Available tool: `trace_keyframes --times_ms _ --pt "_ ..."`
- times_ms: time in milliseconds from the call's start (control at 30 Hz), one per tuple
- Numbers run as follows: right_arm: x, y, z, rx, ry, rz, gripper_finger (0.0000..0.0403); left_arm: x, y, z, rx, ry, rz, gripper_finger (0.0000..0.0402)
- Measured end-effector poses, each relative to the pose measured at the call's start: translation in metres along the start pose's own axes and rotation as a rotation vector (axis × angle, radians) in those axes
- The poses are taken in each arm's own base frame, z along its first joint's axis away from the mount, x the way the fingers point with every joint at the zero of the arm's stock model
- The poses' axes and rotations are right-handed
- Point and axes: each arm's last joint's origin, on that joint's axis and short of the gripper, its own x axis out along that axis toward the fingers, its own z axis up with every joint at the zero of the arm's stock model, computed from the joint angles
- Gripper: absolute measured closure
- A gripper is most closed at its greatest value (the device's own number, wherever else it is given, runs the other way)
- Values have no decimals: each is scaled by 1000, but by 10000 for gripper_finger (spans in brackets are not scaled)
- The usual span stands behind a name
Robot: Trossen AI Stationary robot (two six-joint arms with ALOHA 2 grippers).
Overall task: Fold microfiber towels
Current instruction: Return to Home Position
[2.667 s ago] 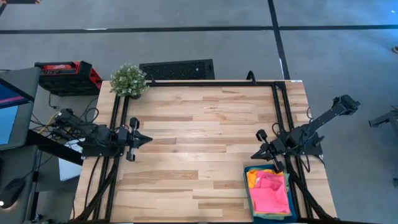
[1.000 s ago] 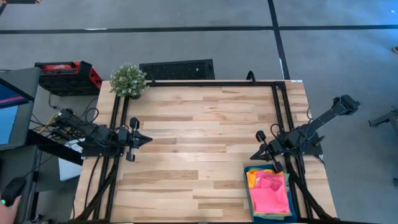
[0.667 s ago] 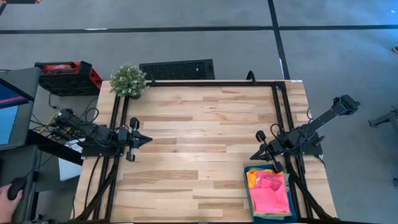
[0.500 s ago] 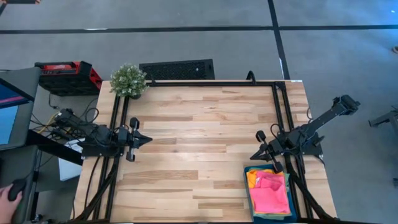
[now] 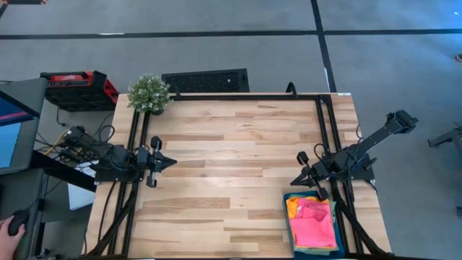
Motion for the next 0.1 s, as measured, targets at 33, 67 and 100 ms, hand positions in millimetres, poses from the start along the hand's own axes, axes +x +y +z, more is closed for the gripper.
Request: trace_keyframes --times_ms 33,67,100 --pt "0 0 0 0 0 0 370 0 0 0 -1 0 0 401" --pt "0 0 0 0 0 0 370 0 0 0 0 0 0 401" --pt "0 0 0 0 0 0 370 0 0 0 2 0 0 401"
